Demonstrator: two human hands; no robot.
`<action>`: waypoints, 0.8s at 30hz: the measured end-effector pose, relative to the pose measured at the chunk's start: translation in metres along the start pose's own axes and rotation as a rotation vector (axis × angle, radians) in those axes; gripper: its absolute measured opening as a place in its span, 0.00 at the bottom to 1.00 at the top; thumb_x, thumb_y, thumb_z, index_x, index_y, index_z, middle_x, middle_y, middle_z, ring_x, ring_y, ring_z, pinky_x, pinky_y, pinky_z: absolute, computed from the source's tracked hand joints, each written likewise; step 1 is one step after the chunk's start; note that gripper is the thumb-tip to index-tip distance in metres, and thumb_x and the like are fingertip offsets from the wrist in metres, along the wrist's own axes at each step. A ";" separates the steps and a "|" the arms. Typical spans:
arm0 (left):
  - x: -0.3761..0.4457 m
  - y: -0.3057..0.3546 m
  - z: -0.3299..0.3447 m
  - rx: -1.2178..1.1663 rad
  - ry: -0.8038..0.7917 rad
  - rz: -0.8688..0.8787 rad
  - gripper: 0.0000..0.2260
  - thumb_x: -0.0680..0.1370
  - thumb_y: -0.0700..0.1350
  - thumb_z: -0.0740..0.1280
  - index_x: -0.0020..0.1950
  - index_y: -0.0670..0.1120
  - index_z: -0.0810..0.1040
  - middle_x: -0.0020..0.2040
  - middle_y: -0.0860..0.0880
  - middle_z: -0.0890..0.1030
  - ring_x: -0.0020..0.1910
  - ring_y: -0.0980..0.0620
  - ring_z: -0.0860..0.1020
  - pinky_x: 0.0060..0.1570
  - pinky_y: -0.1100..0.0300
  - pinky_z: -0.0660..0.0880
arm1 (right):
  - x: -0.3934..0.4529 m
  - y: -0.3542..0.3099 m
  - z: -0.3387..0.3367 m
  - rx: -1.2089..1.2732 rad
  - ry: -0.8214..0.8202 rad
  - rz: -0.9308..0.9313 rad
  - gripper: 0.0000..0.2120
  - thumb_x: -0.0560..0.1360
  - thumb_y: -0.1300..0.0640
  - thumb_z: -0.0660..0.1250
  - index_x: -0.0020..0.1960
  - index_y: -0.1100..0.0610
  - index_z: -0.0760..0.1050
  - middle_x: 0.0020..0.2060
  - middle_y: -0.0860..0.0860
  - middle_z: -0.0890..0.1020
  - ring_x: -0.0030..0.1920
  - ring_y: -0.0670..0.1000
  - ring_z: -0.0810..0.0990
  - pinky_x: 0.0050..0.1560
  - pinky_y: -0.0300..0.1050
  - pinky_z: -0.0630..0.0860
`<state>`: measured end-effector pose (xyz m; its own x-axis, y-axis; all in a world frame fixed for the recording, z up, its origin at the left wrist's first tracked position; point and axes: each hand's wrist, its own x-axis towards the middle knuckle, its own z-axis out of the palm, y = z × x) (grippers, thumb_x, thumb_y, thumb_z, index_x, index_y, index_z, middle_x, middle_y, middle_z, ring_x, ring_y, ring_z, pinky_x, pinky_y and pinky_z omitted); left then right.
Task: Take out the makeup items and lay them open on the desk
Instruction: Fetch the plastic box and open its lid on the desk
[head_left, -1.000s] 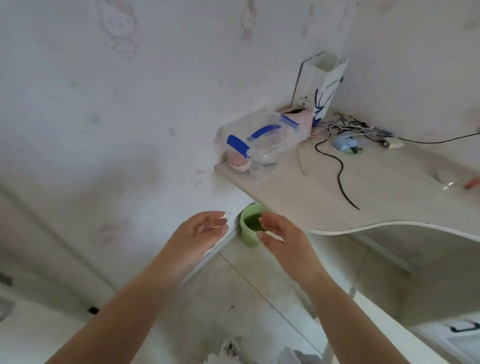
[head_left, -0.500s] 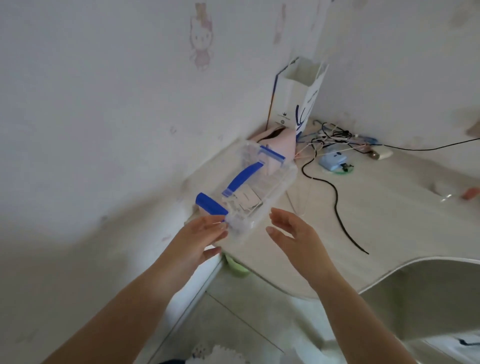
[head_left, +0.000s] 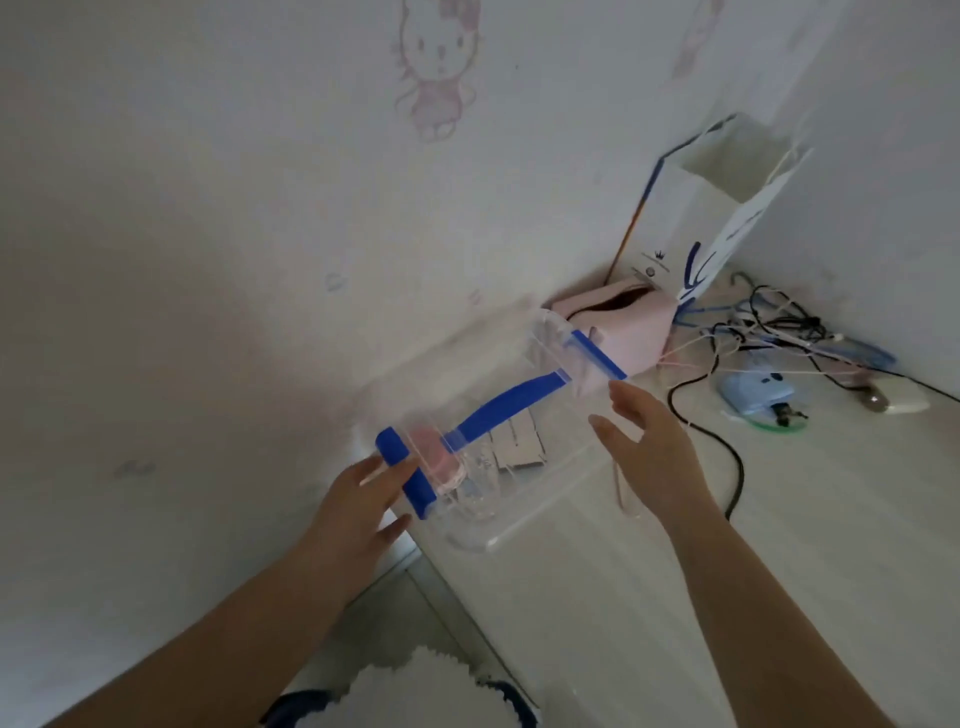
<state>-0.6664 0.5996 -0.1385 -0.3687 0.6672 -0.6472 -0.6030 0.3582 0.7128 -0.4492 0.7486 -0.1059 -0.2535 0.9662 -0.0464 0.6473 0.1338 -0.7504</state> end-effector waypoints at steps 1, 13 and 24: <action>0.001 -0.003 0.005 -0.017 0.024 0.012 0.23 0.71 0.48 0.72 0.64 0.46 0.73 0.57 0.46 0.81 0.59 0.49 0.77 0.58 0.49 0.74 | 0.009 0.005 -0.003 -0.034 -0.017 -0.018 0.24 0.75 0.51 0.66 0.70 0.51 0.66 0.66 0.47 0.72 0.63 0.44 0.71 0.61 0.39 0.65; -0.006 -0.015 0.035 -0.179 0.213 0.090 0.14 0.77 0.41 0.66 0.61 0.40 0.75 0.53 0.43 0.82 0.52 0.47 0.79 0.50 0.54 0.76 | 0.081 0.037 -0.002 -0.211 -0.157 -0.191 0.23 0.74 0.51 0.67 0.66 0.55 0.69 0.57 0.52 0.76 0.54 0.49 0.74 0.51 0.41 0.70; -0.013 -0.016 0.030 -0.089 0.260 0.128 0.15 0.76 0.43 0.67 0.61 0.39 0.75 0.52 0.43 0.83 0.51 0.46 0.80 0.56 0.50 0.76 | 0.079 0.033 -0.002 -0.113 -0.197 -0.063 0.25 0.74 0.50 0.68 0.68 0.54 0.66 0.54 0.49 0.74 0.53 0.51 0.75 0.53 0.45 0.73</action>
<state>-0.6307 0.6049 -0.1332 -0.6078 0.5097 -0.6089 -0.5948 0.2158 0.7744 -0.4468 0.8300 -0.1333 -0.4243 0.8949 -0.1385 0.6993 0.2266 -0.6780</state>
